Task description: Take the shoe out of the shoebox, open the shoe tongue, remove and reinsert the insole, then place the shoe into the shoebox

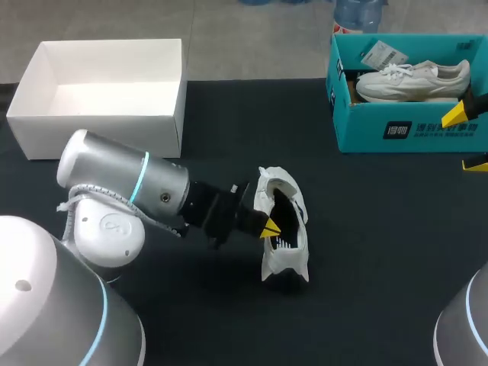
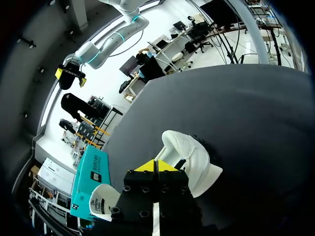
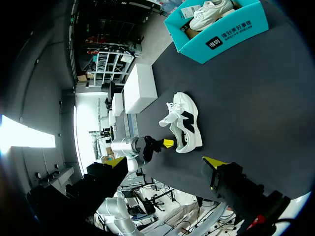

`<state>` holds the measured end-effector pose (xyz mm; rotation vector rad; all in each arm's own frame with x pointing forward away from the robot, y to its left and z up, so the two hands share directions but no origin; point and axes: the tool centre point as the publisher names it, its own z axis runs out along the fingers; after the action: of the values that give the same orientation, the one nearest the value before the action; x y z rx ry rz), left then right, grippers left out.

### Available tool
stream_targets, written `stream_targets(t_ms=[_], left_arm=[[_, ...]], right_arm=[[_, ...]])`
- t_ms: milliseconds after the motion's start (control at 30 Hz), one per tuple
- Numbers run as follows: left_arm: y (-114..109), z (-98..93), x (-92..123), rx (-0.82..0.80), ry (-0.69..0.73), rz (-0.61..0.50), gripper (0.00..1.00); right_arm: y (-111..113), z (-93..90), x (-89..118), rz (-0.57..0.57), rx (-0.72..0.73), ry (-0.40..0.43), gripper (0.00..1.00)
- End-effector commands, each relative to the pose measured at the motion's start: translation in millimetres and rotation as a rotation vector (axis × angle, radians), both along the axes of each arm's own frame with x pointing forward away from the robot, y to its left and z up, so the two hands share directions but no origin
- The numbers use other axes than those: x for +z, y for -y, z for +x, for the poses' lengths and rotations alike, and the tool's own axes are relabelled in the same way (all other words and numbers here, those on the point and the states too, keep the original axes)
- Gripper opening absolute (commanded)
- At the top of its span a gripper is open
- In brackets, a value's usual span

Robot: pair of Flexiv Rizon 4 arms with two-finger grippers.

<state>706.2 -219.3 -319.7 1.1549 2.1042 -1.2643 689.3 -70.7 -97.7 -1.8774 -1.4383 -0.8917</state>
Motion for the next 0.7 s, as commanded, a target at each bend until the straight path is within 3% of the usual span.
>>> stream_targets(t_ms=[33,333,433,700], left_arm=[[-2.6,7.3,24.9,-0.215,0.027,0.275,0.00],[-1.2,11.4,30.2,-0.349,0.106,0.432,0.00],[0.6,11.9,35.5,-0.301,0.046,0.399,0.00],[0.6,11.9,35.5,-0.301,0.046,0.399,0.00]], right_arm=[[-0.2,-0.5,-0.2,-0.002,-0.001,-0.001,1.00],[-0.2,-0.5,-0.2,-0.002,-0.001,-0.001,1.00],[-0.2,-0.5,-0.2,-0.002,-0.001,-0.001,1.00],[-0.2,-0.5,-0.2,-0.002,-0.001,-0.001,1.00]])
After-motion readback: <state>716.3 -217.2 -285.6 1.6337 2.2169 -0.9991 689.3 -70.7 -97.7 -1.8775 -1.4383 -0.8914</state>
